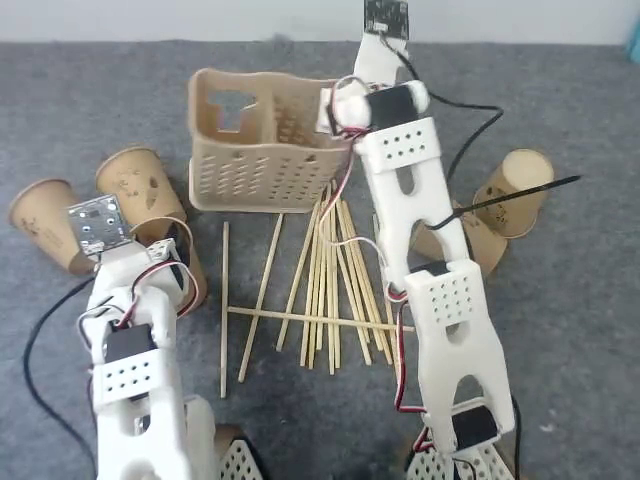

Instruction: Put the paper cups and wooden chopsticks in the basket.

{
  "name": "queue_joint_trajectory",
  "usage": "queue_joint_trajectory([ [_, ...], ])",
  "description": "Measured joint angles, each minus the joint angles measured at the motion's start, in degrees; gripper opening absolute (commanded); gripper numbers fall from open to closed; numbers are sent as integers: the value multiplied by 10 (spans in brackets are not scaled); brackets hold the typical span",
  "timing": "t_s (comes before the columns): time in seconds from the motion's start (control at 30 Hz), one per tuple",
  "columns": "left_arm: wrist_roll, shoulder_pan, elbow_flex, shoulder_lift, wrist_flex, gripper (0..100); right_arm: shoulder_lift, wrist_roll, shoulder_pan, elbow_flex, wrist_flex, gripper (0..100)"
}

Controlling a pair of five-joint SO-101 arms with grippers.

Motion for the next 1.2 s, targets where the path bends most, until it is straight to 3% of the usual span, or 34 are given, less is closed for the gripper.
queue_joint_trajectory([
  [0.2,0,0,0,0,0,199,0,50,44,-30,0,6],
  [0.5,0,0,0,0,0,199,1,68,43,-34,0,12],
  [0.8,0,0,0,0,0,199,0,68,41,-41,27,286],
  [1.2,0,0,0,0,0,199,-82,68,30,-42,64,154],
])
